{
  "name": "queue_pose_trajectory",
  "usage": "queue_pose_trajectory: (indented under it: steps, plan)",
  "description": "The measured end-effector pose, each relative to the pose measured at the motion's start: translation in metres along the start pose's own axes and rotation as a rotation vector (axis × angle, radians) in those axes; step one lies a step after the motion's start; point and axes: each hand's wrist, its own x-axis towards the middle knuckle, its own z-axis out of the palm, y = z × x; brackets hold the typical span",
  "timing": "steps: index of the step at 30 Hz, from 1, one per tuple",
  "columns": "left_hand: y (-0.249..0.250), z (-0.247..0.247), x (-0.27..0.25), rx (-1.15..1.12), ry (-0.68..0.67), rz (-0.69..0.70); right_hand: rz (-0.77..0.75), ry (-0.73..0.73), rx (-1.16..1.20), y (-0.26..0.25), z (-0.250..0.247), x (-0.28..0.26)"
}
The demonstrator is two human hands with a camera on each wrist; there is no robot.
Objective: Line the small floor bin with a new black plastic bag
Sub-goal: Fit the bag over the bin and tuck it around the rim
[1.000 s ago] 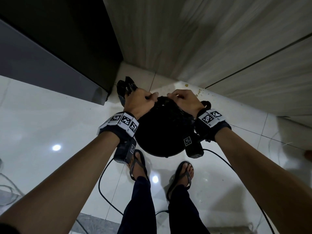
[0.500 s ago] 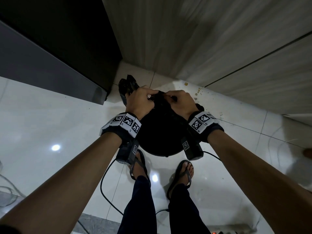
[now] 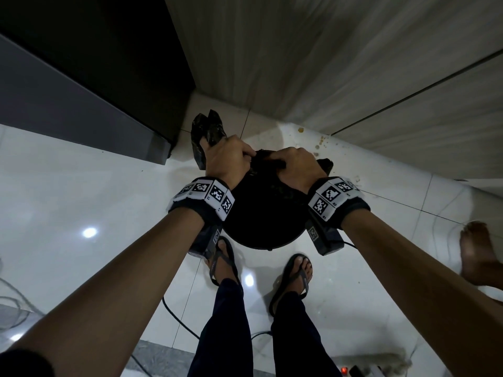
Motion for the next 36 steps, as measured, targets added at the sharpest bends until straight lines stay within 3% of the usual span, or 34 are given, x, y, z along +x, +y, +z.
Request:
queue_pose_trajectory:
  steps: [4, 9, 14, 20, 23, 25, 27, 29, 31, 33, 36]
  plan:
    - [0.002, 0.002, 0.001, 0.031, -0.034, 0.025, -0.007, -0.027, -0.051, 0.004, -0.001, 0.004]
    - [-0.004, 0.009, 0.004, 0.254, -0.120, 0.131, -0.018, -0.045, -0.121, 0.005, -0.007, 0.007]
    - [-0.020, 0.019, 0.013, 0.224, -0.209, 0.031, 0.022, -0.023, -0.291, 0.025, 0.001, 0.023]
    - [-0.050, 0.031, 0.016, 0.092, -0.457, -0.117, 0.155, -0.013, -0.395, 0.058, 0.023, 0.032]
    - [-0.054, 0.033, 0.009, 0.015, -0.425, -0.153, 0.193, -0.014, -0.350, 0.061, 0.026, 0.032]
    - [-0.050, 0.029, 0.009, -0.027, -0.289, -0.111, 0.170, 0.036, -0.219, 0.055, 0.018, 0.032]
    - [-0.043, 0.023, 0.013, -0.063, -0.105, 0.001, 0.113, 0.219, -0.081, 0.047, 0.005, 0.033]
    - [-0.032, 0.017, 0.021, -0.110, -0.007, 0.087, 0.084, 0.427, -0.095, 0.035, -0.006, 0.034]
    - [-0.020, 0.018, 0.028, -0.149, -0.019, 0.124, 0.084, 0.441, -0.142, 0.021, -0.011, 0.036]
    - [-0.010, 0.023, 0.031, -0.155, -0.083, 0.147, 0.121, 0.346, -0.073, 0.012, -0.006, 0.040]
    - [-0.006, 0.036, 0.028, -0.138, -0.186, 0.136, 0.157, 0.316, 0.066, 0.005, 0.010, 0.039]
